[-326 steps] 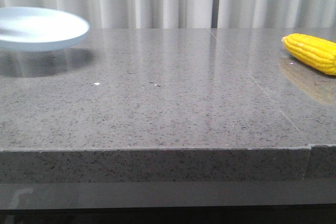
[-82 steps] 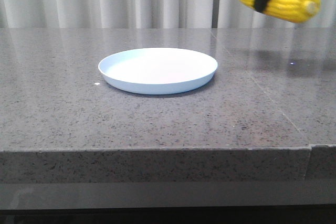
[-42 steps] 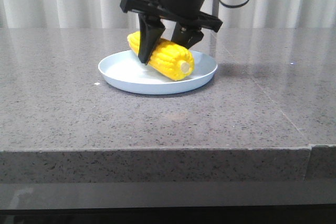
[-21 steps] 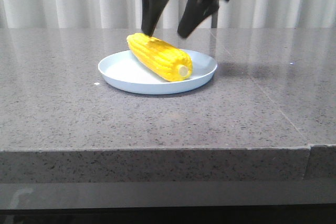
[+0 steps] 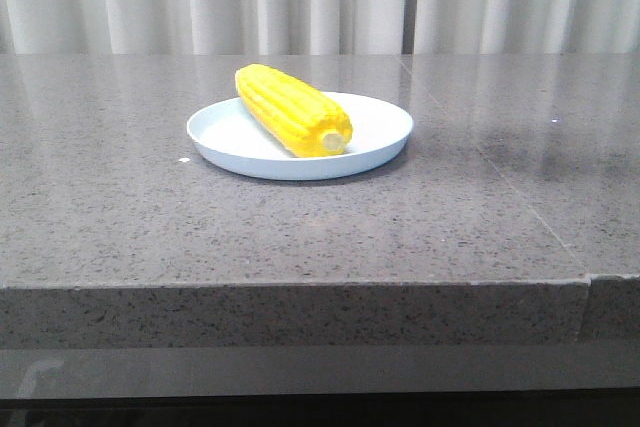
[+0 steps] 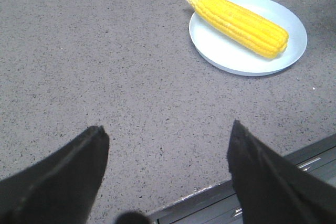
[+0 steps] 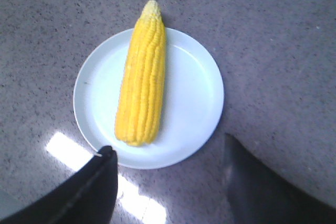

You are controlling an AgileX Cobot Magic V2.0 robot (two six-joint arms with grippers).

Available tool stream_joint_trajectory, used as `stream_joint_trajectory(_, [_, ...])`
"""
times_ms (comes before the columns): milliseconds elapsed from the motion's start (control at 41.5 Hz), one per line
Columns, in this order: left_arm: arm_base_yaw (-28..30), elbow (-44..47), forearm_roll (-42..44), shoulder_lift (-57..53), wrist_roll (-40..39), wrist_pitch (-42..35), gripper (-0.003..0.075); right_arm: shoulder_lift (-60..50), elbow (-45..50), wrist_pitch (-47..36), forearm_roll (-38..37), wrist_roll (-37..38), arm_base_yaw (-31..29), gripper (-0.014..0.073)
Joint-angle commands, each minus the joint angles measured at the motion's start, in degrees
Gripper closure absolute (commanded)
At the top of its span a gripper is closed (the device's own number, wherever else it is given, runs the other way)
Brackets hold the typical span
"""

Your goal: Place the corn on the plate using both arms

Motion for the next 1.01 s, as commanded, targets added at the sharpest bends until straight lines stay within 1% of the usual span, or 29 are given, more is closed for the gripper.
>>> stream_joint_trajectory(0, [-0.5, -1.4, -0.4, 0.2, -0.6, -4.2, 0.0247, -7.8, 3.6, -2.2, -2.5, -0.8, 0.0, 0.0140])
stream_joint_trajectory(361, [-0.5, -1.4, -0.4, 0.2, -0.6, -4.2, 0.0247, -29.5, 24.4, -5.7, -3.2, -0.7, 0.0, 0.0140])
stream_joint_trajectory(578, [-0.5, -1.4, -0.4, 0.2, -0.6, -4.2, 0.0247, -41.5, 34.6, -7.3, -3.2, 0.7, 0.0, 0.0140])
stream_joint_trajectory(771, [-0.5, -1.4, -0.4, 0.2, -0.6, -4.2, 0.0247, -50.5, 41.4, -9.6, -3.2, 1.4, 0.0, 0.0140])
stream_joint_trajectory(987, [-0.5, -1.4, -0.4, 0.2, -0.6, -4.2, 0.0248, -55.9, 44.4, -10.4, -3.3, 1.4, 0.0, 0.0141])
